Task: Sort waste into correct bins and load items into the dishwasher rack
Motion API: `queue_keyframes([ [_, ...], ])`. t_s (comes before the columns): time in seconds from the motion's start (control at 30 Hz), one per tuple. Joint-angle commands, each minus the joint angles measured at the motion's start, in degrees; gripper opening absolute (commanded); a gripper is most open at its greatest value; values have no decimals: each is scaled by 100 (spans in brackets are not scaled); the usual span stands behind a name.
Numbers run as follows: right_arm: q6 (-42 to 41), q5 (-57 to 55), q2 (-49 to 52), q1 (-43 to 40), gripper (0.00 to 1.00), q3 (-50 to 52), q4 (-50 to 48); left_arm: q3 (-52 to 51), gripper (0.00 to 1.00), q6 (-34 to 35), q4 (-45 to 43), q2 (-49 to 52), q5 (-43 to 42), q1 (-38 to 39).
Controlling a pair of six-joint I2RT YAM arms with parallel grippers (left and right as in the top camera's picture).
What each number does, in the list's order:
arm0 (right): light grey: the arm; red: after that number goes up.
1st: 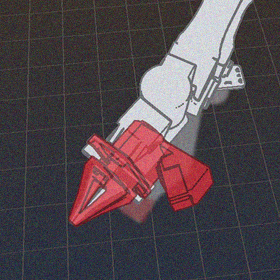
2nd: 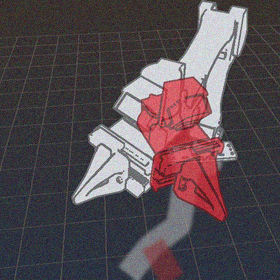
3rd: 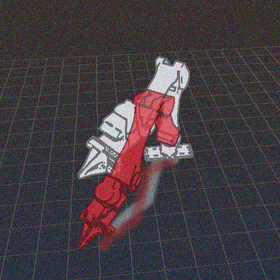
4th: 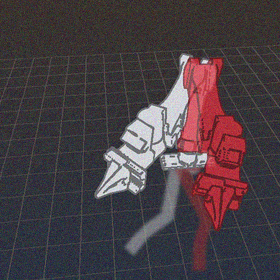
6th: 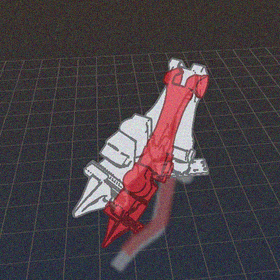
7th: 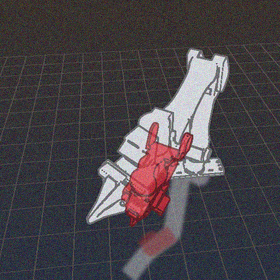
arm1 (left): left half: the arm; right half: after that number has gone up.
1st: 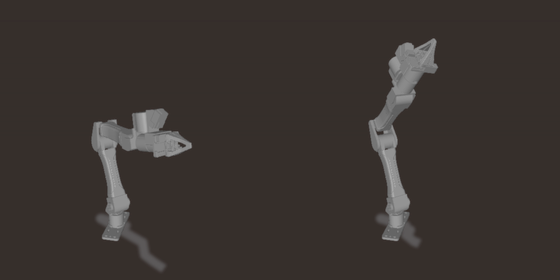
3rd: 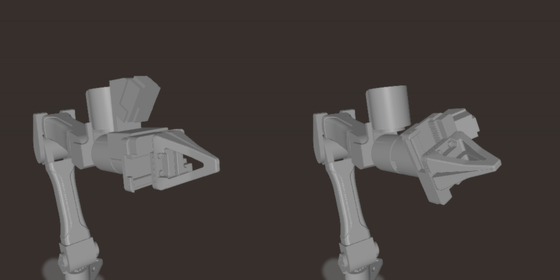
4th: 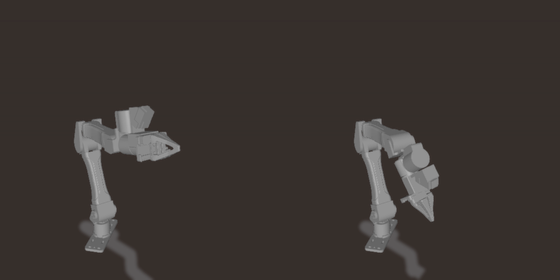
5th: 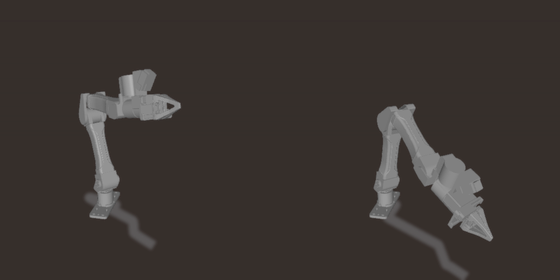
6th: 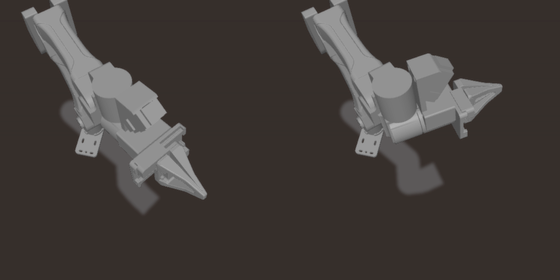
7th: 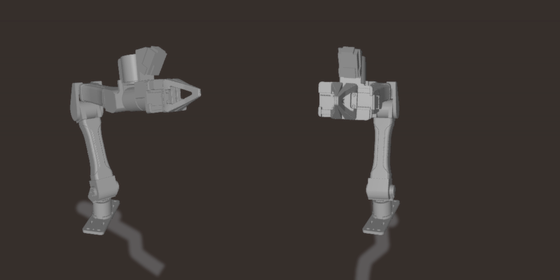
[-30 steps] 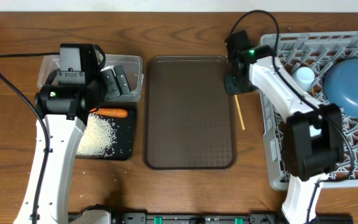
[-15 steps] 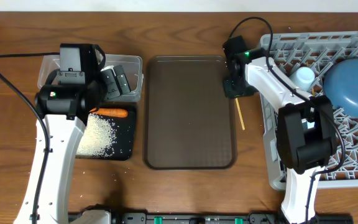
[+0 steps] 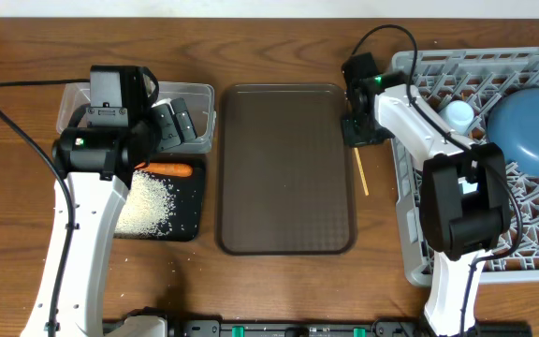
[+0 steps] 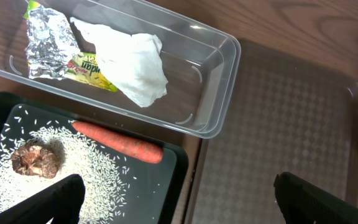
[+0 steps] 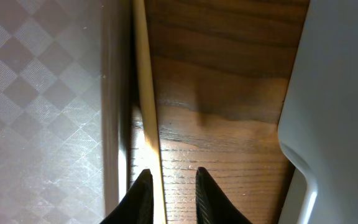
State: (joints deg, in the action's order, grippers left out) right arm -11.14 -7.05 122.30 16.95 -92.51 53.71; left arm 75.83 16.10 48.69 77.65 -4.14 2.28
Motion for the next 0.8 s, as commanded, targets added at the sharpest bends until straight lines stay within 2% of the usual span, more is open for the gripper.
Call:
queue_keyframes([
  [0.0, 4, 116, -9, -22, 16, 50, 0, 57, 98, -57, 15, 17, 7, -28],
  [0.23, 4, 127, 0, 59, 19, 313, -267, 57, 98, -57, 13, 17, 7, -28],
  [0.47, 4, 131, 0, 76, 18, 844, -855, 57, 98, -57, 15, 17, 7, -28],
  [0.77, 2, 131, 0, 76, 19, 1069, -1054, 57, 98, -57, 13, 17, 9, -28],
])
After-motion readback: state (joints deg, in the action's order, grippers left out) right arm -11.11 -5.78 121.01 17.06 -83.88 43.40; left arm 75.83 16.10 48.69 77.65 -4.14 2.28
